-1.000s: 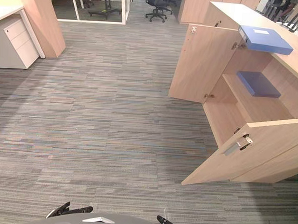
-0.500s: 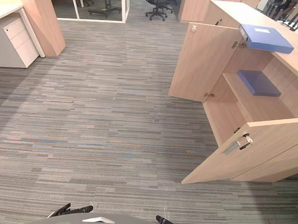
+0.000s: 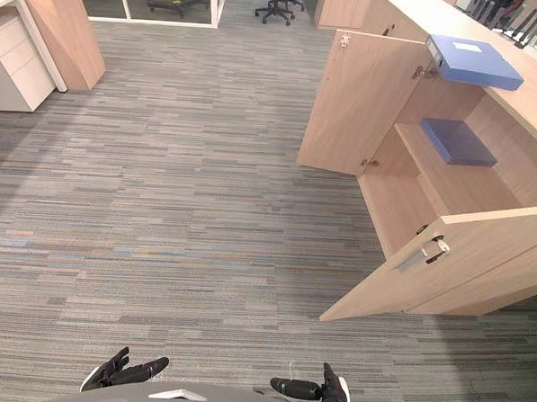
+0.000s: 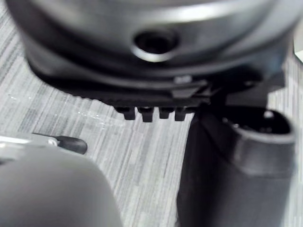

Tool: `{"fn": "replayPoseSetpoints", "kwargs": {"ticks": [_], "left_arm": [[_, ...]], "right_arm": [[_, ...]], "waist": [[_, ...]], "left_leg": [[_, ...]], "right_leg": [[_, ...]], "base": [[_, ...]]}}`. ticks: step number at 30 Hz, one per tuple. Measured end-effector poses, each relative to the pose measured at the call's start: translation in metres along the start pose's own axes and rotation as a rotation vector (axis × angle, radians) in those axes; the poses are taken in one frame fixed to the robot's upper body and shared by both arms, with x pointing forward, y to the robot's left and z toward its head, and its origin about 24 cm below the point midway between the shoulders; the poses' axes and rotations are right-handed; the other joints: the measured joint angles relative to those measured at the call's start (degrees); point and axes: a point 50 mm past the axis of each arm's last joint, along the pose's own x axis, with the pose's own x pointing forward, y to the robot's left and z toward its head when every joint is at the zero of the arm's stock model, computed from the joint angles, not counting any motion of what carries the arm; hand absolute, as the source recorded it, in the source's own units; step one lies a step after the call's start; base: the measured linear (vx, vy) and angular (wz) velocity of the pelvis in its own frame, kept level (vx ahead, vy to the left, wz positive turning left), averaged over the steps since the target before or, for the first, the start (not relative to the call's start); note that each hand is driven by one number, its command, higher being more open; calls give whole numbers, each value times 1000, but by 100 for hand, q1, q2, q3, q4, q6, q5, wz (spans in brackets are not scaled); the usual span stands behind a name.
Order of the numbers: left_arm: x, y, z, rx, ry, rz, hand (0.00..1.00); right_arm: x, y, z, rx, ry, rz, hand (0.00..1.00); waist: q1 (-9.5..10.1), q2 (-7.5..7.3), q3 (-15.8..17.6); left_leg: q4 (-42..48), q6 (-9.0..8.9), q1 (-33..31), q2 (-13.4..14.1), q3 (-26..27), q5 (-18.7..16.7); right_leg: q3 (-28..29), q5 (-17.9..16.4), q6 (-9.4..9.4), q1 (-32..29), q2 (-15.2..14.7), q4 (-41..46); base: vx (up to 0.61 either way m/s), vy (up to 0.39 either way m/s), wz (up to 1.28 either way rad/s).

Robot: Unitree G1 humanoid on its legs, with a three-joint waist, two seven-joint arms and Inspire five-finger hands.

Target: Walk over to the cabinet, pick up the folder, carry it to the office cabinet, place the folder inside the office cabinet, then close the office cabinet door

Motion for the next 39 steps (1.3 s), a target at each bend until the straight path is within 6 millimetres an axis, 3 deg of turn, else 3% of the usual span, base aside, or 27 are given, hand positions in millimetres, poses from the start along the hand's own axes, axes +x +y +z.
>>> {"fn": "replayPoseSetpoints", "kwargs": {"ticks": [5,12,14,17,18,19,20,22,24,26,27,28,29,30,32,34,35,37,38,39], "left_arm": [[1,-2,7,131,-26,-5,100],[2,-1,9,135,-28,-2,100],[3,1,12,116,-36,19,100],[2,4,10,36,-28,60,100],[3,6,13,24,-36,69,100],[2,9,19,6,-63,83,100],[2,9,20,-20,-75,92,100],[2,6,20,-55,-75,97,100],[3,3,20,-66,-79,98,100],[4,-4,20,-82,-77,91,100],[5,-6,19,-87,-74,89,100],[5,-6,17,-89,-62,89,100],[6,-7,16,-90,-57,89,100],[8,-5,21,-81,-68,93,100],[11,-2,29,-61,-83,99,100],[13,-2,26,-61,-62,99,100],[13,-1,19,-53,-34,104,100],[13,1,16,-35,-15,103,100],[14,1,14,-14,4,98,100],[15,0,12,-4,15,93,100]], "right_arm": [[0,0,0,-19,0,4,100],[2,1,-4,28,32,50,100],[3,2,-2,39,34,60,100],[3,1,2,62,14,62,100],[3,3,3,59,11,66,100],[3,5,5,60,4,67,100],[4,4,5,64,6,60,100],[4,1,5,59,10,47,100],[7,-2,10,52,5,40,100],[11,-11,15,35,6,19,100],[12,-13,16,30,9,14,100],[13,-13,15,28,27,10,100],[14,-14,15,25,31,8,100],[15,-11,14,28,45,15,100],[16,-6,17,33,45,31,100],[18,-8,19,56,47,23,100],[18,-10,20,82,48,15,100],[19,-11,22,103,38,11,100],[20,-13,28,120,13,7,100],[21,-15,33,117,-5,5,100]], "waist": [[-3,-14,-8],[-6,-47,11],[3,-18,71],[28,29,233],[25,-12,260],[39,-79,315],[100,-121,350],[172,-68,381],[173,-20,432],[180,191,511],[180,254,522],[194,263,522],[229,286,493],[262,128,484],[261,-7,400],[337,-35,382],[236,-19,369],[125,-17,378],[31,6,412],[-20,33,425]], "left_leg": [[17,-7,10,3,19,-10],[285,-22,-135,42,31,-137],[1172,-79,-585,176,35,-613],[2797,-310,-1047,697,210,-1283],[3235,-316,-1212,776,287,-1272],[4217,-281,-1726,910,385,-1151],[4546,-204,-2031,925,434,-1281],[4249,-234,-2332,867,483,-1320],[3391,-287,-2502,768,460,-1091],[1962,-422,-2542,722,402,-528],[1683,-447,-2530,738,392,-374],[1591,-438,-2445,667,502,266],[1613,-348,-2428,579,540,399],[1792,-130,-2475,398,640,334],[2016,145,-2576,155,738,51],[1840,338,-2178,-43,1023,-75],[1629,460,-1719,-214,1090,-183],[1405,571,-1248,-352,1122,-309],[1302,588,-897,-399,1116,-416],[1241,598,-711,-400,1103,-443]], "right_leg": [[13,5,-4,8,-1,0],[11,19,-14,2,20,1],[-14,-100,-134,-84,93,163],[-69,-563,-397,-108,391,733],[-77,-621,-442,-99,398,804],[-66,-740,-504,-98,385,962],[-45,-825,-509,-72,306,1062],[11,-923,-466,-46,135,1137],[34,-1022,-344,20,-74,1138],[181,-1180,-95,53,-274,1119],[205,-1222,-27,74,-303,1108],[296,-1326,108,143,-447,1068],[329,-1362,143,182,-550,1028],[380,-1383,130,203,-733,1015],[483,-1202,273,51,-1004,1224],[722,-1074,411,-331,-1247,2252],[639,-769,545,-689,-1455,3438],[276,-341,140,-1185,-1778,4928],[-287,-492,-235,-1560,-2060,6114],[-628,-599,-382,-1661,-2157,6502]], "base": [[-23,-11,-1],[-45,-24,0],[-30,-36,-5],[-18,-60,-11],[-14,-69,4],[48,-45,2],[74,-28,-4],[136,81,-10],[197,153,-7],[269,257,-20],[358,343,-28],[334,299,-24],[430,345,-37],[421,283,-29],[409,260,-20],[494,319,-38],[481,307,-25],[327,206,-6],[265,152,-4],[323,170,-3]]}}
